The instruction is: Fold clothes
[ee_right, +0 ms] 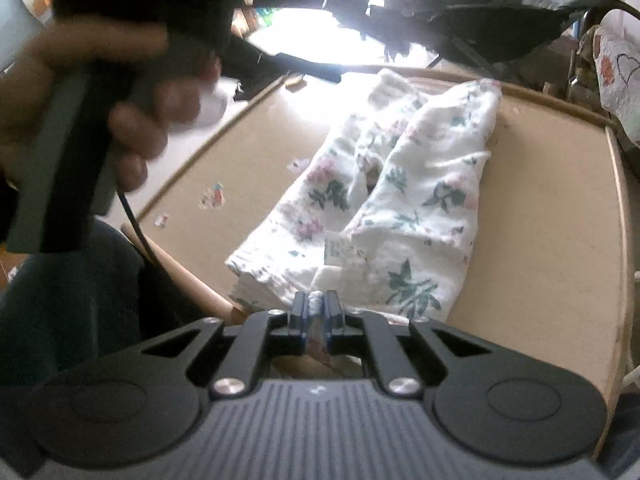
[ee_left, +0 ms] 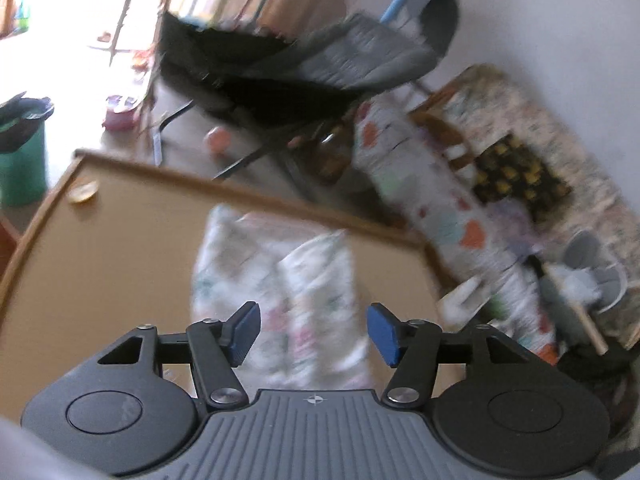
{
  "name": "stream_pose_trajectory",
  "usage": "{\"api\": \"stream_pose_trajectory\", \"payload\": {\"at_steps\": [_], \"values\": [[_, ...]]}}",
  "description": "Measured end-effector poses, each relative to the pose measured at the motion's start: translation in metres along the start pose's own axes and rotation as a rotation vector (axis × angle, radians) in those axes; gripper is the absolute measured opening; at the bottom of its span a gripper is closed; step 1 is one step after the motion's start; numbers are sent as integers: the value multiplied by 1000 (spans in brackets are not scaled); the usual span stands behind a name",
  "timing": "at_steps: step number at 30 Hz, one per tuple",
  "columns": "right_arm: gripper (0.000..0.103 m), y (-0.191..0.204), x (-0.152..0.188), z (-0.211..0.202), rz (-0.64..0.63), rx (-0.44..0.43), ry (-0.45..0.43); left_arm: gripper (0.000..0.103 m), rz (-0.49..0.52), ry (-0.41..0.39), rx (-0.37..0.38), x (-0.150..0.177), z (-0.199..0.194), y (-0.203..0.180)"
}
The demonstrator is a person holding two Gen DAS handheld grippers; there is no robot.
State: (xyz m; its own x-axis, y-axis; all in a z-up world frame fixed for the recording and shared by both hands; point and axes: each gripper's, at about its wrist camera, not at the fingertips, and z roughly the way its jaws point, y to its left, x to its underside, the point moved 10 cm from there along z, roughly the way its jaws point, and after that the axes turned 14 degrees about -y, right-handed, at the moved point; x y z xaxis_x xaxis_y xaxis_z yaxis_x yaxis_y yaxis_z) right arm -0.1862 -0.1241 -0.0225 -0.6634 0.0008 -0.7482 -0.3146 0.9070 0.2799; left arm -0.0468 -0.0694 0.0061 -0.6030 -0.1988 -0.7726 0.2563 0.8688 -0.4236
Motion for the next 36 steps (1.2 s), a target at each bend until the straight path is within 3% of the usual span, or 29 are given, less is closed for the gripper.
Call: {"api": "stream_pose_trajectory", "payload": {"at_steps": [3,8,14,19,23,26,29,32,36], "values": [[10,3,-7,-12,2,-35,-31,61,-50,106,2,21,4,7],[24,-3,-9,-31,54,-74,-70,61,-47,169,43,45,13,-5],[26,-15,2,-22,93,-60,-40,61,-21,230,15,74,32,-5],[26,-21,1,-29,72,-31,-52,61,12,222,24,71,27,-7],[31,-30,-7,-40,-13,-23,-67,61,66,157,81,48,-4,-9],[31,-43,-8,-45,-68,3,-54,61,121,182,73,42,-29,5],[31,-59,-6,-42,-25,41,-35,61,110,197,12,46,-47,32],[31,-69,-2,-31,67,71,-30,61,23,224,-29,63,-53,55],[31,-72,3,-13,176,83,-17,61,-36,235,-41,88,-51,60]]}}
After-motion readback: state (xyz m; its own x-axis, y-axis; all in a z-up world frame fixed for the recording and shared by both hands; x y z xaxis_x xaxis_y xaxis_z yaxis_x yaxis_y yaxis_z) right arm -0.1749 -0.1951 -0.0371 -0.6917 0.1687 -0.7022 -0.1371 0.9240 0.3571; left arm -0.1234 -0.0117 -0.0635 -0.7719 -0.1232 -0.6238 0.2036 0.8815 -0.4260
